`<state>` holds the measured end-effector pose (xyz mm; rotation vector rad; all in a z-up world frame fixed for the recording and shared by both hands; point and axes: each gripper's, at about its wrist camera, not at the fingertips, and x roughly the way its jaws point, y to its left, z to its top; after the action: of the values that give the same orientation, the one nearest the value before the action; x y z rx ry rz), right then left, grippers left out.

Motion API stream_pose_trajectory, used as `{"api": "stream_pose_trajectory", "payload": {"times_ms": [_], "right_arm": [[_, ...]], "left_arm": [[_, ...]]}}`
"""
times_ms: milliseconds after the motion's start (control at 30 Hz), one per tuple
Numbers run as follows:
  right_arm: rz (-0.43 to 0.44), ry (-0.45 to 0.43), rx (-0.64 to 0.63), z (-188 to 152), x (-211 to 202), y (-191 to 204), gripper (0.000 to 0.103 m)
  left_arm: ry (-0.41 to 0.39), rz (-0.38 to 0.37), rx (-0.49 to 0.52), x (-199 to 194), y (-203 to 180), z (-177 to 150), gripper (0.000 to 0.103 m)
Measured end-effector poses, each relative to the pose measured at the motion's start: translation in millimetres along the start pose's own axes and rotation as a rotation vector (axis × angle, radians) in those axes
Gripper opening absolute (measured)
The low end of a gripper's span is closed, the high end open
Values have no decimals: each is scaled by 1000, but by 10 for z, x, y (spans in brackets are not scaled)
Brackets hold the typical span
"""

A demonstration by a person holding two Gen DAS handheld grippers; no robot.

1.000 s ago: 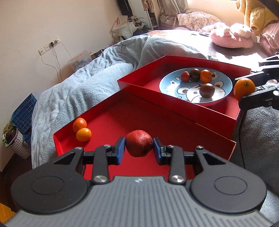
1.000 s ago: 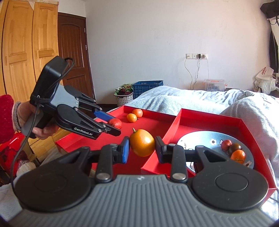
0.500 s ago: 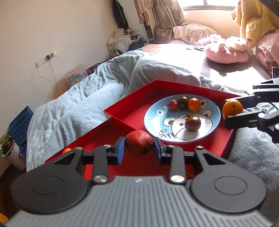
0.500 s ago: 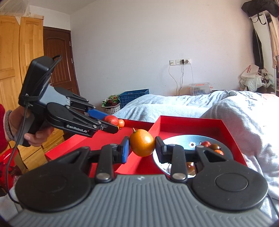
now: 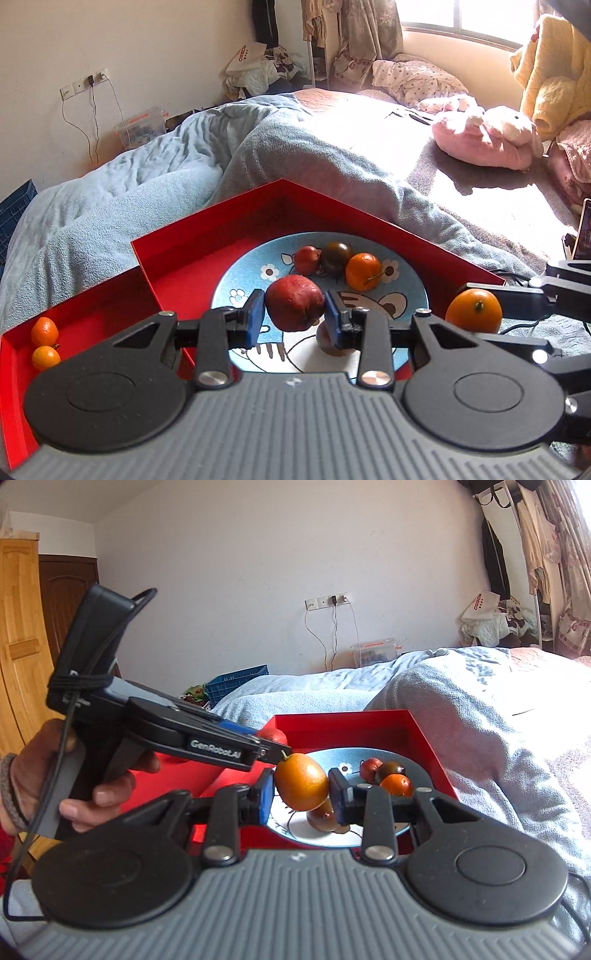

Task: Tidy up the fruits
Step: 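Grasp the red apple with the left tool and carry it over the blue plate, then lower the red apple onto the blue plate and open the left tool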

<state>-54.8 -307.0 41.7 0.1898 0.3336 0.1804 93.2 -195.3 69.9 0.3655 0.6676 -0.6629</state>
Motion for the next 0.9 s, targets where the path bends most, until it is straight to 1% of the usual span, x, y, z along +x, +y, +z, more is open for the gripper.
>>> {"api": "stream_pose_trajectory", "payload": {"times_ms": [100, 167, 333, 567, 733, 900], "right_arm": [[-17, 2, 6, -14, -12, -38, 35], [-13, 7, 31, -25, -6, -101, 34], [-25, 16, 49, -40, 19, -156, 34], [-33, 23, 59, -59, 26, -190, 34], [-37, 19, 62, -52, 3, -172, 34], [-38, 18, 60, -50, -1, -166, 35]], "left_arm": [[45, 21, 3, 190, -93, 2, 40], [69, 17, -10, 283, -104, -9, 40], [96, 32, -7, 424, -131, -57, 40], [87, 45, -11, 430, -143, -69, 42], [68, 46, -13, 372, -134, -101, 50], [31, 50, -26, 212, -116, -151, 54]]}}
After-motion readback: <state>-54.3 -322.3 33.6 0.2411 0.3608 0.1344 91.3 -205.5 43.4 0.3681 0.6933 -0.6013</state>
